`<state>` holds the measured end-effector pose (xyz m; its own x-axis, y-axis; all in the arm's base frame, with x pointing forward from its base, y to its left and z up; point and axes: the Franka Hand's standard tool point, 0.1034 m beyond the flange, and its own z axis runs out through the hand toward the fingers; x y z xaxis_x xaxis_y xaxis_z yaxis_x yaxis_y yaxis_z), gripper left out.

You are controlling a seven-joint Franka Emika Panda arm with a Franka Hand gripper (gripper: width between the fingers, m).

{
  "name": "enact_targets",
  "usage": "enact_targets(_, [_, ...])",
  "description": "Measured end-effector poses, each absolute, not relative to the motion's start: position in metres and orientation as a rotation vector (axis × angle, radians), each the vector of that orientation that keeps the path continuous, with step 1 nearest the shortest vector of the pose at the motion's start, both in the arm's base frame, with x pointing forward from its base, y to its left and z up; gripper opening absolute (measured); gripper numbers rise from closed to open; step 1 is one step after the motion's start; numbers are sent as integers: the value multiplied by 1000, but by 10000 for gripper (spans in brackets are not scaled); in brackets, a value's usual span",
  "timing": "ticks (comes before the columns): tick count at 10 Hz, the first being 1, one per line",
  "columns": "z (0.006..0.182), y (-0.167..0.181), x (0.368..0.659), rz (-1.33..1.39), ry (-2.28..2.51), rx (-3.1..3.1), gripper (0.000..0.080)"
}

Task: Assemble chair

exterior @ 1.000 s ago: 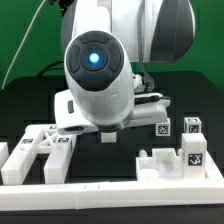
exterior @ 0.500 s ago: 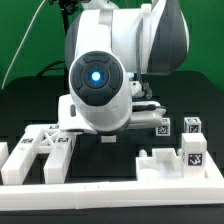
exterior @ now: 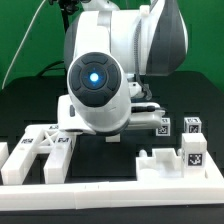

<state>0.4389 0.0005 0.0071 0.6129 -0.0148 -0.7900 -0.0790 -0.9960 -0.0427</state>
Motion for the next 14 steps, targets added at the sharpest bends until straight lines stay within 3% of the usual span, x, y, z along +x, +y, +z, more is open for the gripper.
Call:
enact_targets(7, [10,1,440,1355,75,-2749,281])
enact_targets(9, [60,10,479,1294,33,-2752,281])
enact_targets(10, [69,10,485,1256,22,-2766,281])
enact_targets(12, [60,3,484,1025,14,-2865,281])
enact_targets(14, [63,2,489,828,21,-2938,281])
